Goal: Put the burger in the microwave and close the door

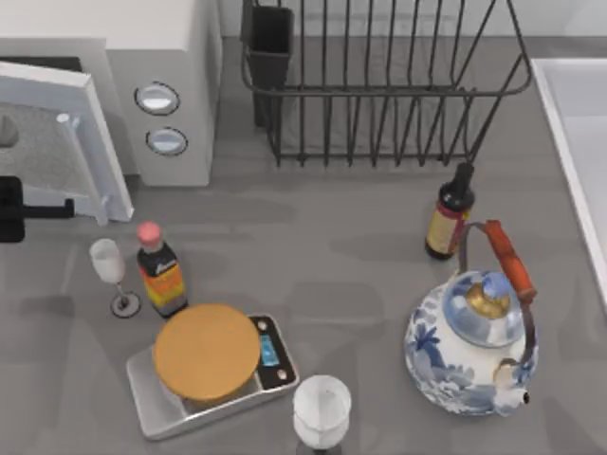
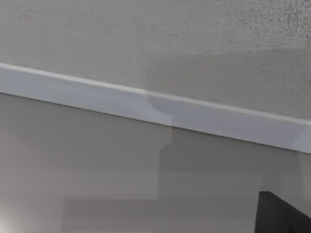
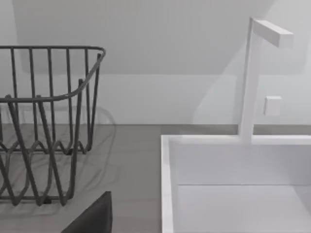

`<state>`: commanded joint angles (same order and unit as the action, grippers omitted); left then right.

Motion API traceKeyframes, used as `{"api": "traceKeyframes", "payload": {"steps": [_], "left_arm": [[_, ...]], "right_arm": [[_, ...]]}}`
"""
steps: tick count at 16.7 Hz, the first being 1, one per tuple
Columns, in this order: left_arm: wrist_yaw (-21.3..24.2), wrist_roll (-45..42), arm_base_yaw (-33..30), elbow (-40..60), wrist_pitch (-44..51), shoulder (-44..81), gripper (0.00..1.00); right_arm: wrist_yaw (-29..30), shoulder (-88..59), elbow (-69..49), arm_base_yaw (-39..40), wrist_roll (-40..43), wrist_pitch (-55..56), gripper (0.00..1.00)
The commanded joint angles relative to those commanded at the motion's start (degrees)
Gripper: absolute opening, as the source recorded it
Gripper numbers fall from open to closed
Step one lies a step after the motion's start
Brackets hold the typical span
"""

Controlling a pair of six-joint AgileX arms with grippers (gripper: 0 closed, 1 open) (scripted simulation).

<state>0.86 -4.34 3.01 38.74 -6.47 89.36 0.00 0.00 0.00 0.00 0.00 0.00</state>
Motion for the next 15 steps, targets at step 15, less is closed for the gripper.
{"api": "traceKeyframes", "payload": {"steps": [15], "left_arm": [[-0.42,0.47,-0.68,14.66,1.21,13.84,0.0]], "right_arm": [[0.0,0.0,0.0,0.0,0.0,0.0,1.0]]}}
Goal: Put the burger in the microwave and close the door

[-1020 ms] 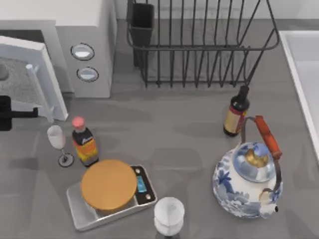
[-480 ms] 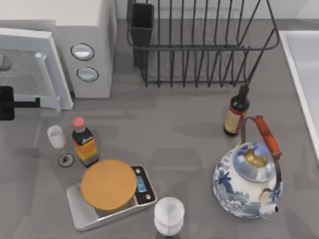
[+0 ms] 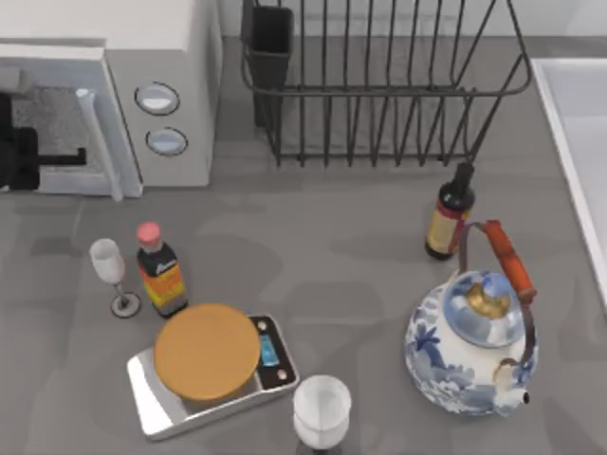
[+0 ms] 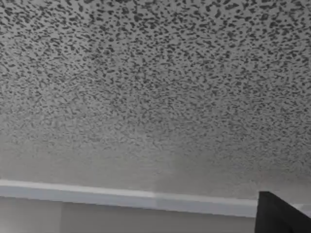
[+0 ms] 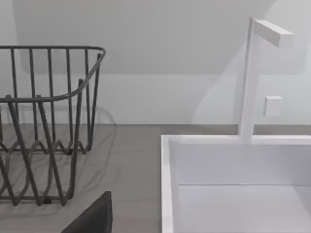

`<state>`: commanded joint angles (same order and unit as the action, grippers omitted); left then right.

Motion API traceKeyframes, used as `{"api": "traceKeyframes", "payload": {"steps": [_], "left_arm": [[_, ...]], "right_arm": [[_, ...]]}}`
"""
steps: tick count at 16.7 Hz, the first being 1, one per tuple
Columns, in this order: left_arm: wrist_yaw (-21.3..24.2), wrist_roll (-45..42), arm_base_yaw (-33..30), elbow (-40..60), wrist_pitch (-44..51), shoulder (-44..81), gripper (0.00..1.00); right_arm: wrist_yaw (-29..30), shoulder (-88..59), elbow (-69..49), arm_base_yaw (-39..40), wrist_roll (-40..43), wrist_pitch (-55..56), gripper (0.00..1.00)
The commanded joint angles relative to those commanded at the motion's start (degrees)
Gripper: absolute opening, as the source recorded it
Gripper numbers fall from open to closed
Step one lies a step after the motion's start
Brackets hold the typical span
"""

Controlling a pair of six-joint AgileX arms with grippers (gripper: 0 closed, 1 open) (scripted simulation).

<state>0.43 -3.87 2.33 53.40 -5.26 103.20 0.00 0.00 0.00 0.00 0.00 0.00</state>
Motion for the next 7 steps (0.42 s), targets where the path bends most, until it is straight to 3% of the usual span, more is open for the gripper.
{"api": "traceKeyframes", "payload": {"steps": [7], "left_arm": [[-0.32,0.35,-0.49,7.93,0.65,7.0,0.0]], "right_arm": [[0.0,0.0,0.0,0.0,0.0,0.0,1.0]]}}
